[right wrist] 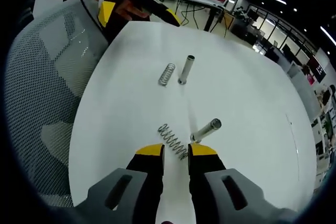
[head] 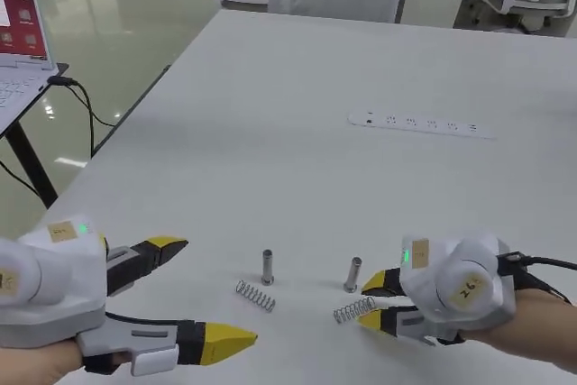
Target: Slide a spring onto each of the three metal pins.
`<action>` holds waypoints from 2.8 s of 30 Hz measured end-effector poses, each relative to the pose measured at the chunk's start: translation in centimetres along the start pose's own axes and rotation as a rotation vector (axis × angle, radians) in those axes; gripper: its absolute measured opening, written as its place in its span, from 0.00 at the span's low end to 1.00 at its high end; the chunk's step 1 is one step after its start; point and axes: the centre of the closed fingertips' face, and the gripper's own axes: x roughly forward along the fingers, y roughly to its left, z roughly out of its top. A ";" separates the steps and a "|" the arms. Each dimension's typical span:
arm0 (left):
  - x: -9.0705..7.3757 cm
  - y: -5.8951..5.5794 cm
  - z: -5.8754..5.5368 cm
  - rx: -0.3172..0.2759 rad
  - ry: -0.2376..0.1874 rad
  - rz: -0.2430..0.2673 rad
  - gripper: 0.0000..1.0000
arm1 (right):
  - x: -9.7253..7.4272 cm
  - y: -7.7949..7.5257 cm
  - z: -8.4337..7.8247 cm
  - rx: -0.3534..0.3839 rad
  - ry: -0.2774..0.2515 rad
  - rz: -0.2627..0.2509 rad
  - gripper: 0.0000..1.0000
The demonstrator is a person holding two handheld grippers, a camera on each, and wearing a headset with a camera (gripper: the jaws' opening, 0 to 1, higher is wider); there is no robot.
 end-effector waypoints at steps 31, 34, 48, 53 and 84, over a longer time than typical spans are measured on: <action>0.2 -1.5 -0.1 0.037 0.017 -0.041 0.94 | -2.5 1.3 -0.9 0.065 -0.005 0.007 0.08; 0.3 -1.5 -0.4 0.048 0.032 -0.048 0.94 | -3.3 1.3 -0.7 0.039 0.000 -0.007 0.08; 0.1 -0.6 -1.1 0.047 0.053 -0.023 0.90 | -5.9 1.6 0.8 0.019 -0.025 -0.043 0.08; 0.4 0.2 -1.9 0.057 0.079 -0.012 0.88 | -6.5 1.5 0.9 0.021 -0.031 -0.055 0.08; 6.1 -8.1 0.8 0.166 0.106 -0.371 0.36 | -7.5 2.2 2.8 -0.067 -0.040 -0.035 0.08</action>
